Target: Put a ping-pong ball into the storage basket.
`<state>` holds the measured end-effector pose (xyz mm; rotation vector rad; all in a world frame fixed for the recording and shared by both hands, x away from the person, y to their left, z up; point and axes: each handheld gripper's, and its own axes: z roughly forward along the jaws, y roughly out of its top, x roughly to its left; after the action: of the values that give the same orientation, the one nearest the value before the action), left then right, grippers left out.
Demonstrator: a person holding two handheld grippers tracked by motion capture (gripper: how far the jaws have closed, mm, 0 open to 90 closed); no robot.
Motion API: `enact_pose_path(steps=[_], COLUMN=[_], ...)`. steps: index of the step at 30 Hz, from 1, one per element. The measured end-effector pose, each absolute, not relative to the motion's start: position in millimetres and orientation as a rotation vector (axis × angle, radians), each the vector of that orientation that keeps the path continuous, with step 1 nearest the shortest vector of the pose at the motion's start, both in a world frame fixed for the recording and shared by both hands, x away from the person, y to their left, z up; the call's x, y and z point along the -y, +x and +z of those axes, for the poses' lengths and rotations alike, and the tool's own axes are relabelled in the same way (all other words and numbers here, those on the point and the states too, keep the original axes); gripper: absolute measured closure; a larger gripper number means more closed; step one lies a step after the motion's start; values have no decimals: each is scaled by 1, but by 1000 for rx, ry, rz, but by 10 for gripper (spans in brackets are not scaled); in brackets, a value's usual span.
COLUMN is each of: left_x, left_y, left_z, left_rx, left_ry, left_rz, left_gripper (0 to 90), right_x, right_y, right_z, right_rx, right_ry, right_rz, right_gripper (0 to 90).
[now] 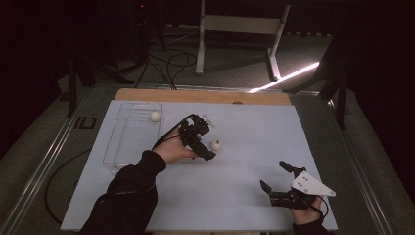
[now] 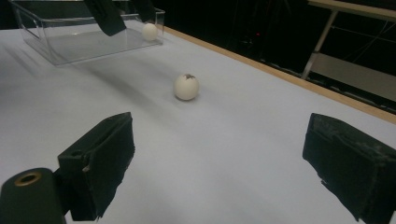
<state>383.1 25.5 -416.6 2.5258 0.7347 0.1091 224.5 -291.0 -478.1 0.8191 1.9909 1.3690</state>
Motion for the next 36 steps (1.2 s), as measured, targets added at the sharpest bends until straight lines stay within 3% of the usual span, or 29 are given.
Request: enact_pose_path(steps=[21,36], left_x=[-5,4], left_y=[389,393], left_z=[-417,-429], left_rx=[-951,-974], left_ry=[2417,2331], left_rz=[221,258], left_gripper=[14,14], right_x=[291,291], right_y=[225,224], right_z=[-478,-478], right_rx=[-1990,-1990], right_ry=[822,821], right_rz=[1370,1373], right_gripper=[92,92])
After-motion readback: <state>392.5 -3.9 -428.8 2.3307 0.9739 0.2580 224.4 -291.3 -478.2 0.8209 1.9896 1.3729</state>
